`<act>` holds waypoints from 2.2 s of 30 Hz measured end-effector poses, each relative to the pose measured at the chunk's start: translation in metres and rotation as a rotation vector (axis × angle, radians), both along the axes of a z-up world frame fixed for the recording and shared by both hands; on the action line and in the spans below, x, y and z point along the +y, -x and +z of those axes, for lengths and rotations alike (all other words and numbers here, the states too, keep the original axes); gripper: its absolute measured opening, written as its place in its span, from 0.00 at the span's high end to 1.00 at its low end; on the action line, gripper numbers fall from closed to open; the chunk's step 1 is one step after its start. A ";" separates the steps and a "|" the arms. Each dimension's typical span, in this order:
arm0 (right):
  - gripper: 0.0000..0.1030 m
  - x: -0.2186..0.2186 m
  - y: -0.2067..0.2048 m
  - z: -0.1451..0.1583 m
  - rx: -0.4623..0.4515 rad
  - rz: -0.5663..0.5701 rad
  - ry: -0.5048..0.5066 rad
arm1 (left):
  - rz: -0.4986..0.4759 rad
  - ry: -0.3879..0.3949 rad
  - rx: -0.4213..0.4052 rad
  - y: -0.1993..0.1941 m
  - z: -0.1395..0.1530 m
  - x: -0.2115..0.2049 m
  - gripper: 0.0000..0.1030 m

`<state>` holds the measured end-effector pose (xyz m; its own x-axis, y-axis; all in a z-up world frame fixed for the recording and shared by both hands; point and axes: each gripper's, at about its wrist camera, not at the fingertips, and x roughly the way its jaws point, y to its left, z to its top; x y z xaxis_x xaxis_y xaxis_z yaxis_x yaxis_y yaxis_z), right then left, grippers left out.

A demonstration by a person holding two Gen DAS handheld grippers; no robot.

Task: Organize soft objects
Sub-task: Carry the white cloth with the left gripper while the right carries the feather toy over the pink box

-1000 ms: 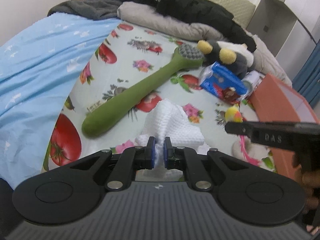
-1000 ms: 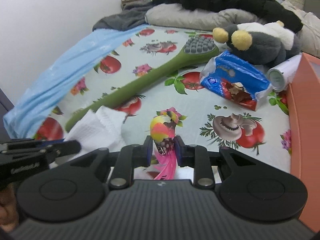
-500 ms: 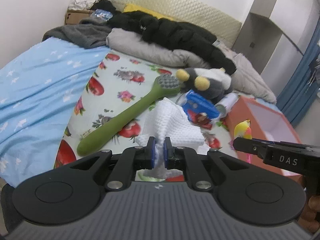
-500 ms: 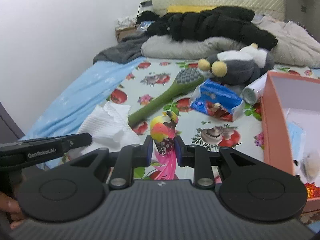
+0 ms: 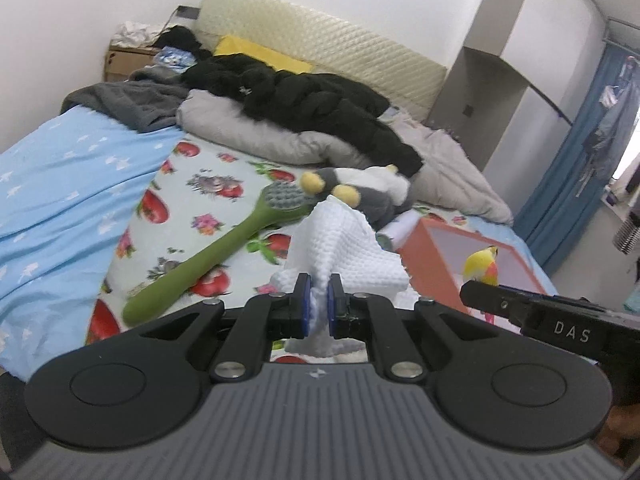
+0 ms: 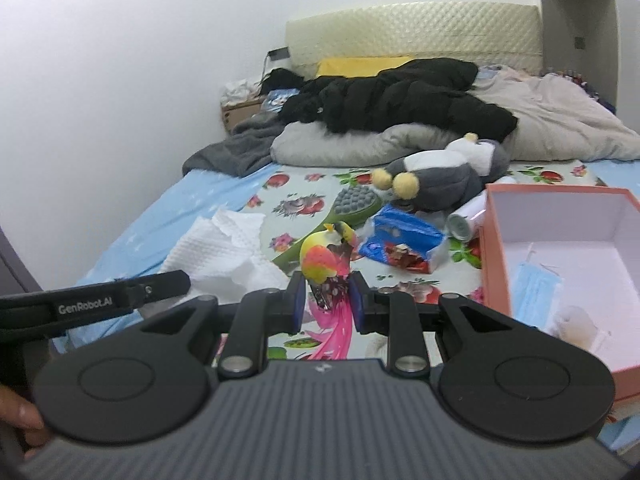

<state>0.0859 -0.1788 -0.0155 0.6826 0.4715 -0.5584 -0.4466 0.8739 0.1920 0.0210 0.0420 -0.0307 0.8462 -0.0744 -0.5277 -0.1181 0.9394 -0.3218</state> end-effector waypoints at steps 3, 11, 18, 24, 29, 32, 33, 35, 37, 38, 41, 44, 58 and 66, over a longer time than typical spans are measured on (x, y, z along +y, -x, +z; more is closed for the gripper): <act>0.74 -0.013 0.005 0.007 -0.014 -0.029 0.000 | -0.030 0.006 -0.017 -0.001 0.008 -0.012 0.90; 0.74 -0.055 0.014 0.019 -0.039 -0.128 0.004 | -0.138 0.024 -0.037 -0.012 0.019 -0.051 0.90; 0.74 -0.090 0.019 0.015 -0.027 -0.220 0.017 | -0.246 0.040 -0.031 -0.028 0.017 -0.091 0.90; 0.74 -0.122 0.018 0.006 -0.009 -0.299 0.033 | -0.328 0.045 -0.012 -0.047 0.010 -0.125 0.90; 0.74 -0.144 0.004 -0.007 0.017 -0.367 0.022 | -0.381 0.051 0.022 -0.077 -0.003 -0.146 0.90; 0.74 -0.154 -0.010 -0.015 0.027 -0.391 0.019 | -0.409 0.052 0.044 -0.101 -0.011 -0.159 0.90; 0.74 -0.157 -0.016 -0.018 0.030 -0.399 0.017 | -0.418 0.051 0.052 -0.109 -0.014 -0.164 0.90; 0.74 -0.163 -0.027 -0.022 0.036 -0.411 0.017 | -0.435 0.050 0.065 -0.126 -0.021 -0.172 0.90; 0.74 -0.168 -0.041 -0.028 0.042 -0.420 0.023 | -0.450 0.045 0.077 -0.144 -0.027 -0.182 0.90; 0.74 -0.170 -0.046 -0.030 0.046 -0.423 0.023 | -0.457 0.044 0.083 -0.152 -0.030 -0.186 0.90; 0.74 -0.179 -0.066 -0.041 0.062 -0.435 0.027 | -0.474 0.042 0.106 -0.178 -0.041 -0.200 0.90; 0.74 -0.189 -0.083 -0.052 0.083 -0.450 0.022 | -0.487 0.037 0.130 -0.202 -0.052 -0.213 0.90; 0.72 -0.221 -0.140 -0.117 0.209 -0.491 0.030 | -0.540 -0.023 0.248 -0.284 -0.110 -0.264 0.90; 0.48 -0.224 -0.141 -0.122 0.225 -0.487 0.013 | -0.549 -0.049 0.260 -0.286 -0.115 -0.268 0.51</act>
<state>0.2272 -0.4027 -0.1370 0.6836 0.1221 -0.7196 0.0624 0.9725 0.2243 0.3071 -0.2259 -0.1460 0.5343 -0.4335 -0.7257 0.3188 0.8984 -0.3020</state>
